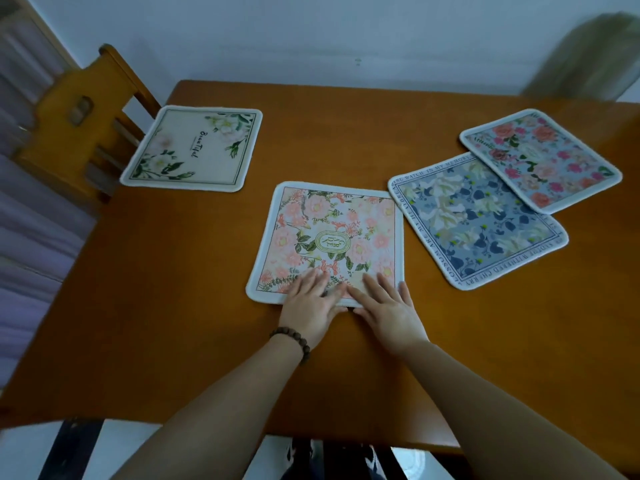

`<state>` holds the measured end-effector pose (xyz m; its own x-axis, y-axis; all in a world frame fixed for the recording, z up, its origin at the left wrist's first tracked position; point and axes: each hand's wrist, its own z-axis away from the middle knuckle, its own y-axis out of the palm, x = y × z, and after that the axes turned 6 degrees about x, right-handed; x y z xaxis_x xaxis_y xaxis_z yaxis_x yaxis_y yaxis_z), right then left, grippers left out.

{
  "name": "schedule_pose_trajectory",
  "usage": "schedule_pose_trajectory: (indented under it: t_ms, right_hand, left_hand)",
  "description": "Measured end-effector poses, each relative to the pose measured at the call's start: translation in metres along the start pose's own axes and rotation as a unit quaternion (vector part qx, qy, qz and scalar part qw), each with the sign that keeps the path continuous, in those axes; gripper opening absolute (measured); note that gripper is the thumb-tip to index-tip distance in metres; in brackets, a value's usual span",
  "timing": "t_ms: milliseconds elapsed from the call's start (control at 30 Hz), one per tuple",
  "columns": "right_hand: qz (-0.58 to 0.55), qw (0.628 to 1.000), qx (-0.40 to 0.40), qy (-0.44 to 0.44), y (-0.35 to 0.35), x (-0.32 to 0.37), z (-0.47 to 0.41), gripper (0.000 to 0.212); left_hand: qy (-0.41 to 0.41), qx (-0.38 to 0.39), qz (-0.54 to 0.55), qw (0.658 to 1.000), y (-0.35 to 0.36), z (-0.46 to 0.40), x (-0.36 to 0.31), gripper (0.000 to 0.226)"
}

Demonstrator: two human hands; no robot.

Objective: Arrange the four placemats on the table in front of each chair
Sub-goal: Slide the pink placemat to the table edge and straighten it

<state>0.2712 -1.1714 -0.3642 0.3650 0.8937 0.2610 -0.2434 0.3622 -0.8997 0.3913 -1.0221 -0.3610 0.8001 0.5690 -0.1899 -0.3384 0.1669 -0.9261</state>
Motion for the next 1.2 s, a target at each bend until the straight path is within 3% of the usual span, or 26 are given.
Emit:
schedule_pose_trajectory:
  t_ms: [333, 500, 600, 733, 1033, 1200]
  right_hand:
    - [0.039, 0.998, 0.032, -0.031, 0.034, 0.007, 0.084, 0.055]
    - [0.019, 0.998, -0.042, 0.030, 0.033, 0.020, 0.084, 0.082]
    - [-0.020, 0.992, -0.082, 0.097, 0.033, 0.029, 0.077, 0.101]
    - [-0.026, 0.988, -0.067, 0.138, 0.040, 0.041, 0.068, 0.114]
    - [0.025, 0.990, -0.033, 0.135, 0.055, 0.045, 0.060, 0.115]
    - [0.061, 0.991, -0.006, 0.123, 0.051, 0.040, 0.056, 0.115]
  left_hand:
    - [0.002, -0.001, 0.007, 1.000, 0.049, 0.078, -0.040, 0.059]
    - [-0.027, -0.046, 0.019, 0.998, 0.040, 0.082, -0.015, 0.087]
    - [-0.065, -0.075, 0.013, 0.995, 0.021, 0.071, 0.019, 0.095]
    - [-0.096, -0.059, 0.003, 0.994, -0.006, 0.035, 0.057, 0.101]
    - [-0.103, -0.017, 0.025, 0.994, -0.043, -0.068, 0.102, 0.109]
    - [-0.071, 0.003, 0.011, 0.997, -0.029, -0.078, 0.105, 0.100]
